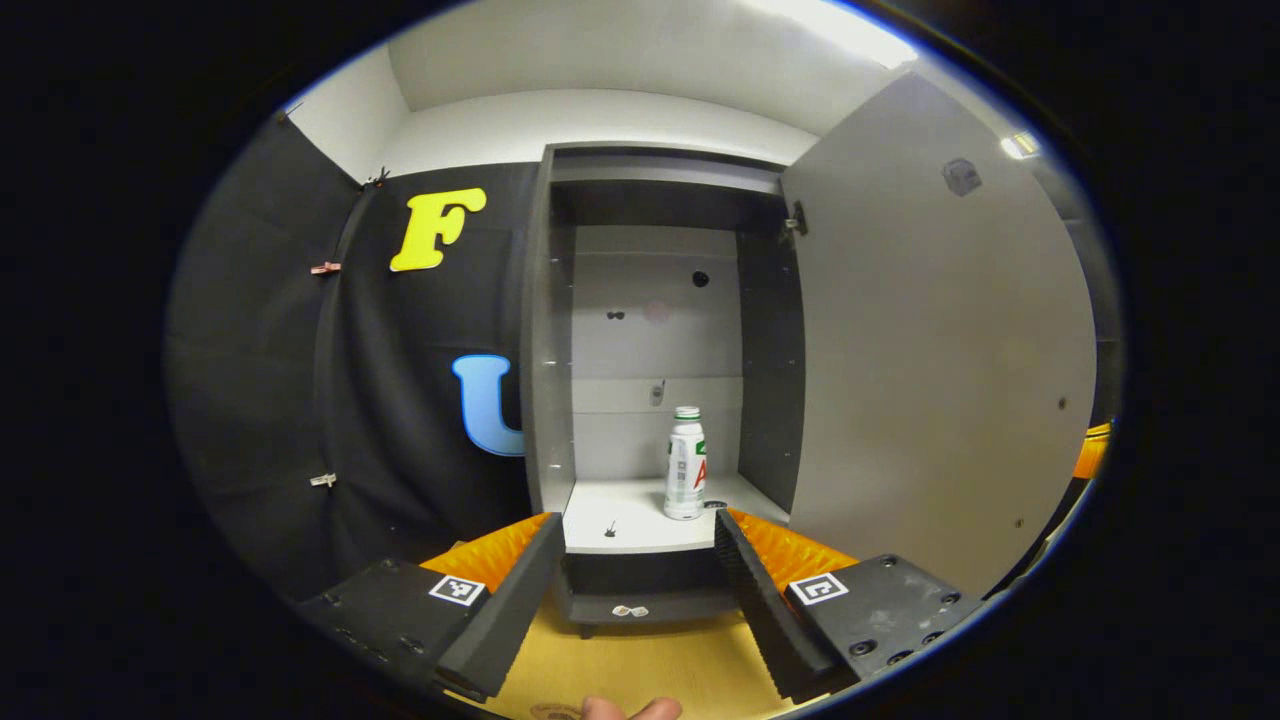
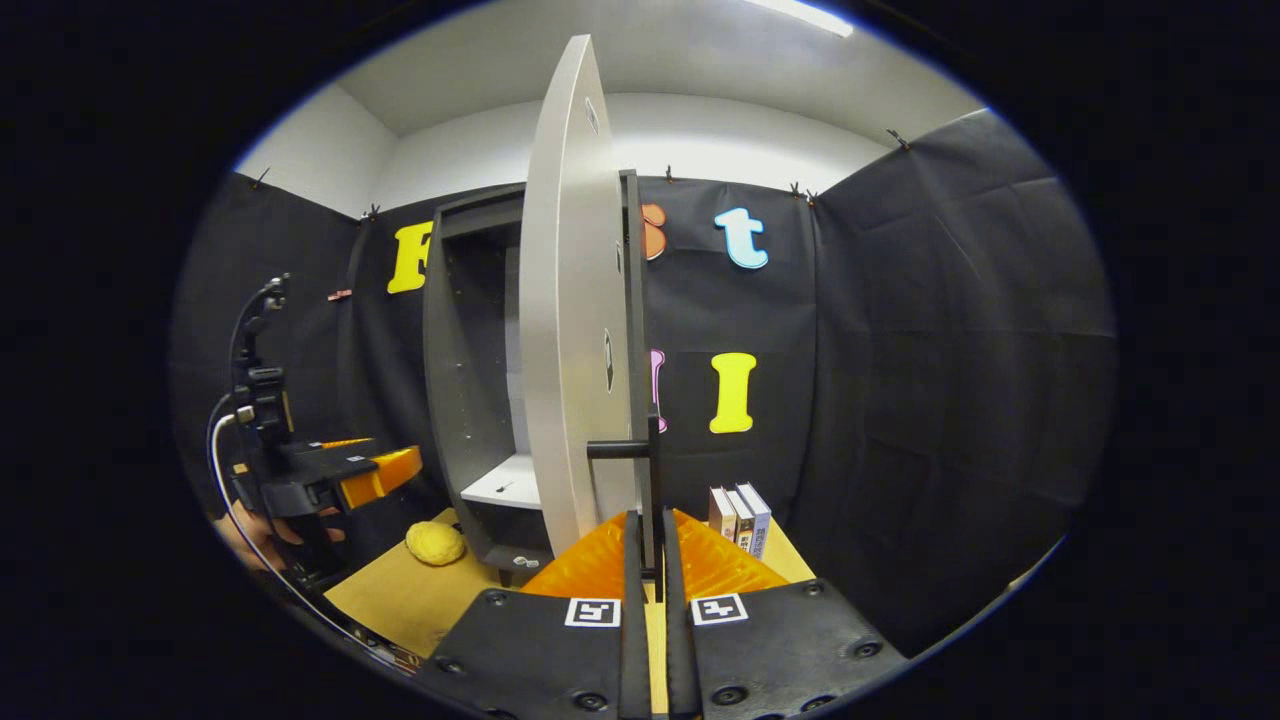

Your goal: Open the cabinet door with the right hand, grasp the bottle in the cabinet with the left hand and place it on the coaster, then close the cabinet door with the right hand.

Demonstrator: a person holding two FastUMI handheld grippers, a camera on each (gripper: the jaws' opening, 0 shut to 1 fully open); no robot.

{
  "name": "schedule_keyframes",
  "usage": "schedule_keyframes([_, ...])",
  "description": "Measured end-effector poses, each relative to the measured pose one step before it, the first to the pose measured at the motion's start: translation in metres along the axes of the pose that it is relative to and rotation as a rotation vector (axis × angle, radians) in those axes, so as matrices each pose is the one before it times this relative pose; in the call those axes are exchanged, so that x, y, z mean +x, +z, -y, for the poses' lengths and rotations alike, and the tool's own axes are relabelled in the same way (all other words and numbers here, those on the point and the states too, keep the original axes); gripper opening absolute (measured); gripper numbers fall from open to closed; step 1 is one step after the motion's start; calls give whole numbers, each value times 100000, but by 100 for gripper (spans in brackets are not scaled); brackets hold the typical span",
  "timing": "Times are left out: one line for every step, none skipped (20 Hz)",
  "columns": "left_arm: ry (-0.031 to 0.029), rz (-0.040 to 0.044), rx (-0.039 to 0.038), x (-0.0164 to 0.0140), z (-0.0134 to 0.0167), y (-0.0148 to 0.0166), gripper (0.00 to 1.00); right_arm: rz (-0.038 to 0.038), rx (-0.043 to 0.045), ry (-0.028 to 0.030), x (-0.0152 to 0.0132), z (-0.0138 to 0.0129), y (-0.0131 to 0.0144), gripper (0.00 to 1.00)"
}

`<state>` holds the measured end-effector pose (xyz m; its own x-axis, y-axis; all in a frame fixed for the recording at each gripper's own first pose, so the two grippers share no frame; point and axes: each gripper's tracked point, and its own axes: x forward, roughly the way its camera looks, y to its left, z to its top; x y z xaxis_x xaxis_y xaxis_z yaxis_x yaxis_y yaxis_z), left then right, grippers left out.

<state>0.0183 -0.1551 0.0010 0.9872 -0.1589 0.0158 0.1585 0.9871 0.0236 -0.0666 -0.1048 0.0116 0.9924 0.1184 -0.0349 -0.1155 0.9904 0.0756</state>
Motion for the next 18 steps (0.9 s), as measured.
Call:
schedule_keyframes([-874, 597, 269, 925, 734, 283, 92, 620, 339, 393, -328, 35, 310, 11])
schedule_keyframes([-1042, 415, 289, 851, 754, 158, 94, 363, 596, 929, -509, -86, 286, 11])
schedule_keyframes([-748, 397, 122, 895, 609, 188, 95, -283, 441, 1533, 42, -207, 20, 20])
schedule_keyframes([-309, 183, -117, 895, 436, -53, 95, 322, -65, 206, -829, 227, 340, 20])
schedule_keyframes([-617, -168, -429, 1143, 587, -12, 92, 586, 25, 113, -421, 355, 229, 32])
schedule_keyframes([-397, -377, -447, 1021, 442, -283, 93, 847, 946, -492, -113, 366, 85, 37])
schedule_keyframes([-269, -171, -463, 1041, 470, -165, 93, 680, 1464, -1796, -395, 588, 72, 39])
schedule_keyframes([-532, 10, -189, 1371, 433, -60, 93, 317, 1527, -1570, -182, 674, -17, 41])
schedule_keyframes([-180, -172, 20, 1165, 259, -74, 95, 86, 1138, -2312, -31, 978, -1, 53])
schedule_keyframes([-67, -133, -155, 1319, 151, -287, 95, 146, 662, -2226, 31, 881, -38, 53])
schedule_keyframes([314, 282, -302, 1240, 73, -71, 95, -296, -88, -2382, 27, 933, -101, 70])
schedule_keyframes([129, 160, -303, 1397, 222, -129, 92, -120, -342, -2223, 87, 937, -1, 76])
schedule_keyframes([-136, 199, 213, 1355, 98, -24, 95, 21, 33, -1171, 454, 416, -184, 97])
schedule_keyframes([279, -30, 676, 1474, -67, -153, 95, 300, -93, -1376, 3, 599, 78, 99])
schedule_keyframes([572, -1160, 602, 1334, -85, -286, 95, 317, 113, -922, 496, 476, 5, 98])
schedule_keyframes([545, -1078, -323, 1180, -51, -604, 92, 142, 185, -852, 279, 461, 39, 97])
schedule_keyframes([14, -500, -985, 1111, 182, -199, 92, 416, 139, -335, 312, 324, 92, 96])
schedule_keyframes([244, -673, -984, 1342, -289, -557, 93, 536, 73, -434, 346, 332, 158, 96])
